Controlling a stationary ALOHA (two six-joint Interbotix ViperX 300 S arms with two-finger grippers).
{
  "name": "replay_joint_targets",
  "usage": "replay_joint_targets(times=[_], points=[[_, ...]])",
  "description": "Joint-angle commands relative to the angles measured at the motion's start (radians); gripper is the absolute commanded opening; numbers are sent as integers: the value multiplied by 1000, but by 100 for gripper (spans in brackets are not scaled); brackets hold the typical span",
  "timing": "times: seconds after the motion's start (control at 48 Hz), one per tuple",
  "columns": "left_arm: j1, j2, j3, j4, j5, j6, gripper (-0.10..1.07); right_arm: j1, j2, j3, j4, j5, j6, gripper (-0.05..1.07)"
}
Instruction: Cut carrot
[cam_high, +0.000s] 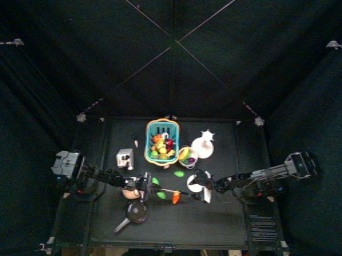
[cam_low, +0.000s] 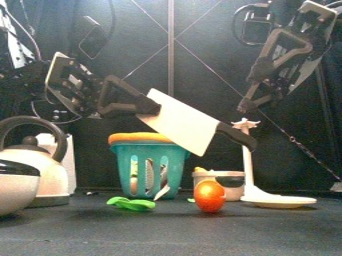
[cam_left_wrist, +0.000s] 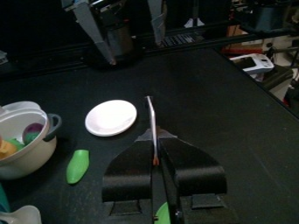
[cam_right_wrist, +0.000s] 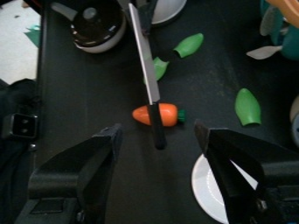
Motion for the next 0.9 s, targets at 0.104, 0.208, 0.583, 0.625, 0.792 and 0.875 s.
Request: replay_joint_targets(times=[0.104,0.208,0.583,0.625,0.792,0.875], points=[[-2,9,-37,-17,-72,44,40,9,43,-29,2,78,2,96],[2,15,-44,-23,-83,49,40,20,75,-46,-5,80,-2,96],[3,40,-61,-61,-109,49,40,40,152,-83,-5,103,-3,95],[3,40,-61,-64,-109,49,40,41,149,-83,-5,104,-3,93],[5,40,-60,-71,-109,49,40,57,138,-81,-2,118,-3,82],[5,46,-61,-74,-109,49,40,61,138,-81,0,129,-2,73]])
